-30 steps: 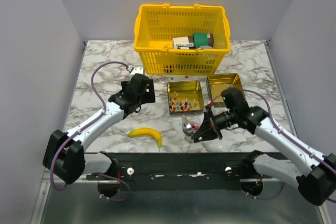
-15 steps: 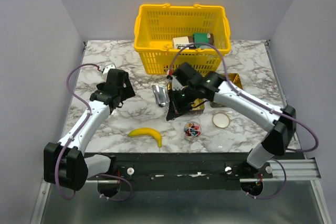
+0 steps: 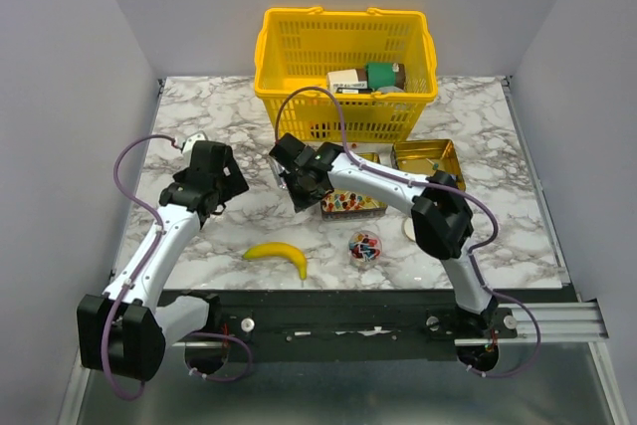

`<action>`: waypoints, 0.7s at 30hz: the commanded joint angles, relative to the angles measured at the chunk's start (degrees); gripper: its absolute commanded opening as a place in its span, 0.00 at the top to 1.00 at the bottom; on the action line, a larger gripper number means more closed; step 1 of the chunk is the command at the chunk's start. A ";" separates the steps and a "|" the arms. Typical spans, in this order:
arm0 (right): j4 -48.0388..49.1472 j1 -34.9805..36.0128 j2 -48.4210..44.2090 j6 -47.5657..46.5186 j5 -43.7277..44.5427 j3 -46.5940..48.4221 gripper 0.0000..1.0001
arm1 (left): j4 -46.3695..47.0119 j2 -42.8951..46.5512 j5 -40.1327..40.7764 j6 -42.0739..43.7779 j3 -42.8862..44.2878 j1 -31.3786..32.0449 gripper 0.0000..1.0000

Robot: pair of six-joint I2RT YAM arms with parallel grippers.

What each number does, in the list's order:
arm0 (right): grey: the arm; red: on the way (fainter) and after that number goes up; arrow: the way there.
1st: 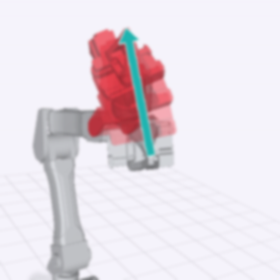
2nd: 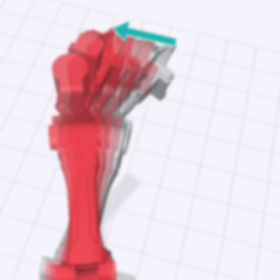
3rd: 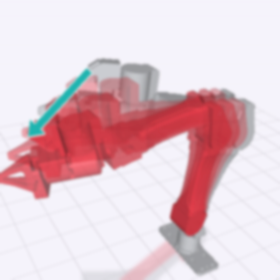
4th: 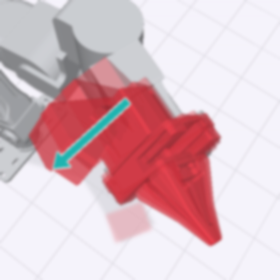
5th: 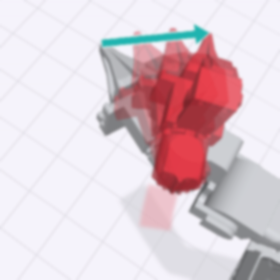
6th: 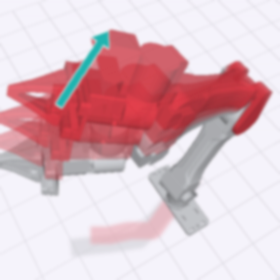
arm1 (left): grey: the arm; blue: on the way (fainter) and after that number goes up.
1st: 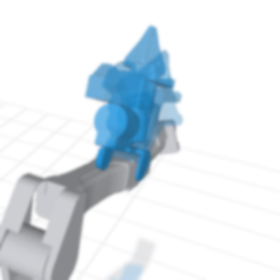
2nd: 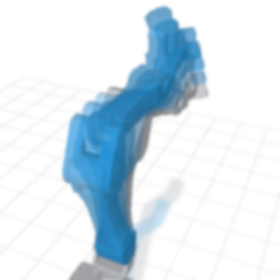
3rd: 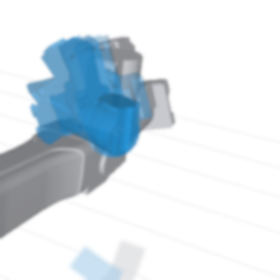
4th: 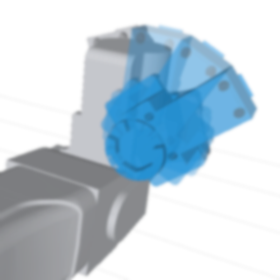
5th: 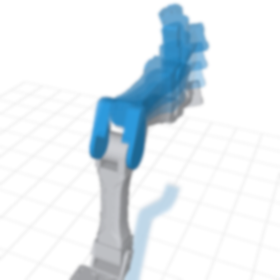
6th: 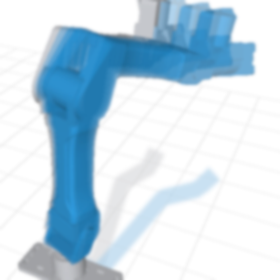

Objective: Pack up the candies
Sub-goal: Place the spatula at the center of the board.

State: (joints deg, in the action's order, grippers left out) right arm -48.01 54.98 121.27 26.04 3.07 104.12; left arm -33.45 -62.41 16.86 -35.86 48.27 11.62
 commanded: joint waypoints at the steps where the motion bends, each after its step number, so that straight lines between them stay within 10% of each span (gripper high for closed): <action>1: 2.22 0.04 4.31 -1.87 5.98 5.22 1.00 | -0.57 0.19 -3.15 -0.97 -0.90 -0.45 0.04; 21: 2.12 -0.05 5.83 0.32 5.45 3.82 0.65 | 0.23 -1.75 -13.87 5.18 -0.11 -0.45 0.02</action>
State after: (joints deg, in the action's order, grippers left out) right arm -47.42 54.98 128.29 25.45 6.22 109.32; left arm -33.12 -63.72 6.13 -33.45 47.03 11.35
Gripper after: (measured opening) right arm 0.325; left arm 0.979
